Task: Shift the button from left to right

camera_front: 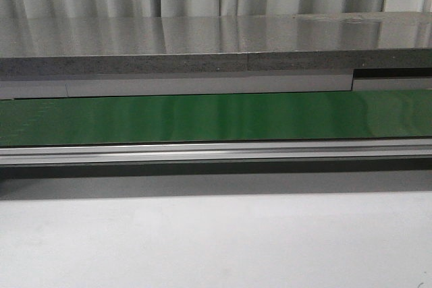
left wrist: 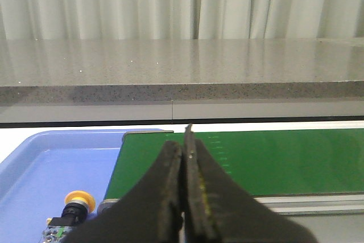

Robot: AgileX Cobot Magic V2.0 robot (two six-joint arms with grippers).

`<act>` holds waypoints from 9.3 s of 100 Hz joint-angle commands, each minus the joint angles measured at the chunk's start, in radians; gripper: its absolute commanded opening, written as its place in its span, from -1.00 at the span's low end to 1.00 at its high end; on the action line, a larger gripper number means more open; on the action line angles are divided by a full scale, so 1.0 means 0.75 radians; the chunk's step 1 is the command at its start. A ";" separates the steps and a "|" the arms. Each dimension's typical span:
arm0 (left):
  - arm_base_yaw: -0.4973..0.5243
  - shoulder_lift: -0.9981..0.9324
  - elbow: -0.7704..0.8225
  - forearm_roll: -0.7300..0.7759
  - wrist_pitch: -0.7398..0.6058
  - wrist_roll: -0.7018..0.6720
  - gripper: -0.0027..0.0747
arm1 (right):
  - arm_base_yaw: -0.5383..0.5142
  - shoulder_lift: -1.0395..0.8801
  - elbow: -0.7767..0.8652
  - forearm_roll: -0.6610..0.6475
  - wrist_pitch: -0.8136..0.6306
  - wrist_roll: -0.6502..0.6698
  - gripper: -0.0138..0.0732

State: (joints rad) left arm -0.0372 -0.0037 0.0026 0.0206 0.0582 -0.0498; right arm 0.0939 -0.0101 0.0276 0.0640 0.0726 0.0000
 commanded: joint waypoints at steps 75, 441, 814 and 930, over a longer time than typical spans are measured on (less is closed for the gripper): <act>-0.012 -0.034 0.005 -0.004 -0.125 -0.014 -0.99 | -0.006 -0.024 -0.023 -0.011 -0.112 0.000 -0.84; 0.563 2.299 -1.622 -0.070 0.884 0.121 0.75 | -0.006 -0.024 -0.023 -0.011 -0.112 0.000 -0.84; 0.307 2.248 -1.977 -0.378 1.287 0.376 0.72 | -0.006 -0.024 -0.023 -0.011 -0.112 0.000 -0.84; 0.121 0.799 -0.816 -0.512 0.138 0.547 0.72 | -0.006 -0.024 -0.023 -0.011 -0.112 0.000 -0.84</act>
State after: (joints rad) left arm 0.0610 0.6827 -0.6814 -0.3512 0.3211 0.3600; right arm 0.0939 -0.0101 0.0276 0.0640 0.0726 0.0000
